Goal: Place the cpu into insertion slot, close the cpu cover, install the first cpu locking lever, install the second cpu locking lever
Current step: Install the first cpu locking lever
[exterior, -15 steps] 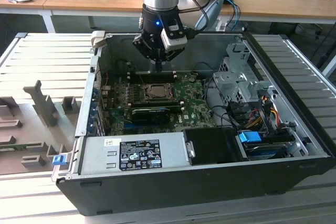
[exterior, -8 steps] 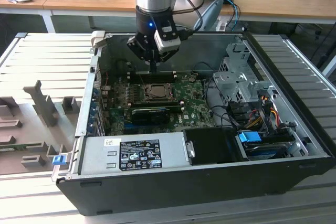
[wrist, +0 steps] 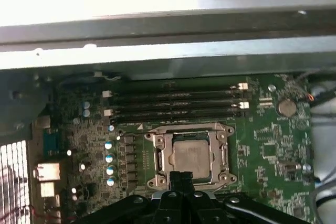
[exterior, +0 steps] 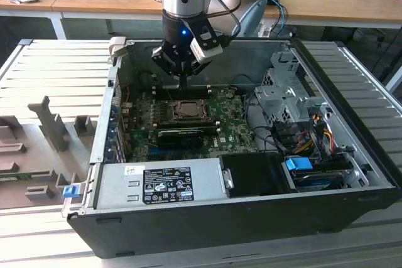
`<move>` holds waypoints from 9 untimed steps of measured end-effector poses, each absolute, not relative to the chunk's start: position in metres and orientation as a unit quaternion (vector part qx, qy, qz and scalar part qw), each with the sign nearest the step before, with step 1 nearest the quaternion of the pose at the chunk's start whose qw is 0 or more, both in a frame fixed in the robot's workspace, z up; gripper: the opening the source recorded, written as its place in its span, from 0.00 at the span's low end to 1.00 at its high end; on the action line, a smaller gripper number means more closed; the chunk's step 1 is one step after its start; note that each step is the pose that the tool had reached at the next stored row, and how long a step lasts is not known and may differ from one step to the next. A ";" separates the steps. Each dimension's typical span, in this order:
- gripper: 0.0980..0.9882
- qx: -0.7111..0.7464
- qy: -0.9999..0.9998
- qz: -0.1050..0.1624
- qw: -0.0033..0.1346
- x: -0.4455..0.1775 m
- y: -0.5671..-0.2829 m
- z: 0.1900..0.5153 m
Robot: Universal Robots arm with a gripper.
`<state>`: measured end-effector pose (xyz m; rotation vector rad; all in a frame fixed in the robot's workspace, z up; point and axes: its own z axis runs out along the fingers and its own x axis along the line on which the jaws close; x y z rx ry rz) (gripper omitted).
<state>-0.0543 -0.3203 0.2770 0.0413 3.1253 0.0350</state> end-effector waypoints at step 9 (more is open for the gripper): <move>0.01 0.009 1.000 0.011 0.008 -0.077 -0.321 0.277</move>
